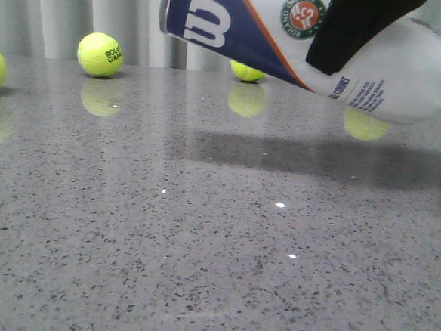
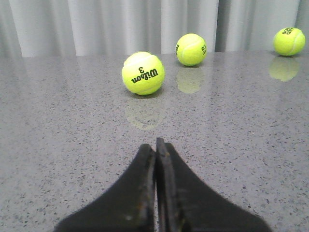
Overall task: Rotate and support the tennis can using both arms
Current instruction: 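Grasp the white-and-navy tennis can with the right gripper and lift it, then lower the can flat onto the table and open the right gripper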
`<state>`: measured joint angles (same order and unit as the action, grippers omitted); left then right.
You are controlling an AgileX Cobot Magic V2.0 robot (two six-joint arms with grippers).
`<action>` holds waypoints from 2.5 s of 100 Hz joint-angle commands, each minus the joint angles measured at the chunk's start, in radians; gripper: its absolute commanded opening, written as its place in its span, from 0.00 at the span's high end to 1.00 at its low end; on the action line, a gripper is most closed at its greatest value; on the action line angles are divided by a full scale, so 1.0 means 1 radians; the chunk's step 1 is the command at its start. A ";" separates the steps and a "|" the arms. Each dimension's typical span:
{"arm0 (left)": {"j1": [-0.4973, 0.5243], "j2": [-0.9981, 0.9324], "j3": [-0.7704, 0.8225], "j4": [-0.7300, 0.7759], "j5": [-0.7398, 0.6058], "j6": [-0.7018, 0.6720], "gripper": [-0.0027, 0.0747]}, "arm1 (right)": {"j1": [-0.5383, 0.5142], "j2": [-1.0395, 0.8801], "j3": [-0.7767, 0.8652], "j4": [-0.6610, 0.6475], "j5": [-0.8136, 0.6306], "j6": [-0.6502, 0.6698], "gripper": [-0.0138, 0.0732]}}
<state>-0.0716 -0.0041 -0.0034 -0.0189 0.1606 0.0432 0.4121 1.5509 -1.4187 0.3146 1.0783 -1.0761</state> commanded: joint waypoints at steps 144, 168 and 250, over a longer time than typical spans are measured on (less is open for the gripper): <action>0.001 -0.039 0.048 -0.005 -0.077 -0.009 0.99 | 0.015 0.098 -0.034 -0.046 -0.058 -0.126 0.08; 0.001 -0.039 0.048 -0.005 -0.077 -0.009 0.99 | 0.015 0.097 -0.068 -0.046 -0.051 -0.126 0.07; 0.001 -0.039 0.048 -0.005 -0.077 -0.009 0.99 | 0.013 0.048 -0.209 -0.046 0.159 0.587 0.91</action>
<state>-0.0716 -0.0041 -0.0034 -0.0189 0.1606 0.0432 0.4269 1.6469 -1.5983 0.2546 1.2321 -0.6267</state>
